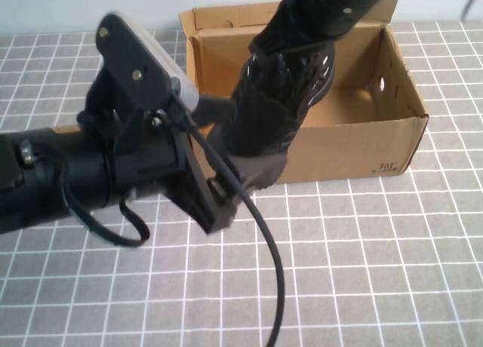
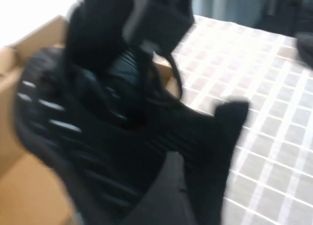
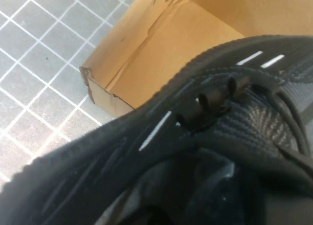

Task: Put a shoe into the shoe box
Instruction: Hand over the shoe

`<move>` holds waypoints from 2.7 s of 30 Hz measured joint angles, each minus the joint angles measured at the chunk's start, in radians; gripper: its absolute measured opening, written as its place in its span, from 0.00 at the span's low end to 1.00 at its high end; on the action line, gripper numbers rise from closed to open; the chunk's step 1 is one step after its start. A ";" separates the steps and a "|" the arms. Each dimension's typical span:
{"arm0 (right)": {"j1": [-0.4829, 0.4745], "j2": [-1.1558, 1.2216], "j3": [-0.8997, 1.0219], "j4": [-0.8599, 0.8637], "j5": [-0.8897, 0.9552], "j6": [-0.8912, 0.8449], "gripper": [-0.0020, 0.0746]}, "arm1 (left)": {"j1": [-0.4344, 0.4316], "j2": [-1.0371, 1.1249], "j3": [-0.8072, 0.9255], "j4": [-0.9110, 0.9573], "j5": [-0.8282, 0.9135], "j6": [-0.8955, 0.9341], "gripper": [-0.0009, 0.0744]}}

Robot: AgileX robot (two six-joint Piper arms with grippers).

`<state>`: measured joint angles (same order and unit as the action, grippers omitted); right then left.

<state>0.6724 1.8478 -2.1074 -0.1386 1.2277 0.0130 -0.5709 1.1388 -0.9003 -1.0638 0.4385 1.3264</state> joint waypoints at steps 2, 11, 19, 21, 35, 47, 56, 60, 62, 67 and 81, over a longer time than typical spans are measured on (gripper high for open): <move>0.000 0.029 -0.040 -0.002 0.029 0.000 0.02 | 0.000 0.000 0.000 -0.010 -0.045 0.009 0.84; 0.000 0.052 -0.088 0.002 0.045 0.000 0.02 | 0.000 0.059 0.000 -0.104 -0.090 0.022 0.84; 0.000 0.052 -0.088 0.039 0.045 -0.019 0.02 | 0.000 0.125 0.000 -0.168 -0.115 0.050 0.84; 0.000 0.052 -0.088 0.044 0.045 -0.019 0.02 | 0.000 0.139 0.000 -0.202 -0.128 0.054 0.84; -0.001 0.052 -0.088 0.066 0.042 -0.023 0.02 | -0.005 0.164 0.000 -0.254 -0.246 0.282 0.84; -0.001 0.052 -0.088 0.098 0.042 -0.023 0.02 | -0.066 0.164 0.000 -0.326 -0.373 0.289 0.84; -0.001 0.052 -0.088 0.101 0.039 -0.023 0.02 | -0.067 0.168 0.000 -0.373 -0.439 0.289 0.72; -0.001 0.052 -0.088 0.103 0.041 -0.023 0.02 | -0.067 0.168 0.000 -0.373 -0.409 0.314 0.60; -0.001 0.052 -0.088 0.103 0.044 -0.023 0.02 | -0.067 0.168 0.000 -0.373 -0.401 0.326 0.56; -0.001 0.052 -0.088 0.104 0.052 -0.023 0.02 | -0.067 0.168 0.000 -0.373 -0.399 0.363 0.45; -0.001 0.052 -0.088 0.105 0.076 -0.038 0.02 | -0.067 0.217 -0.002 -0.387 -0.405 0.371 0.08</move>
<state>0.6709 1.8997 -2.1957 -0.0331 1.3040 -0.0246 -0.6384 1.3555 -0.9025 -1.4510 0.0339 1.6979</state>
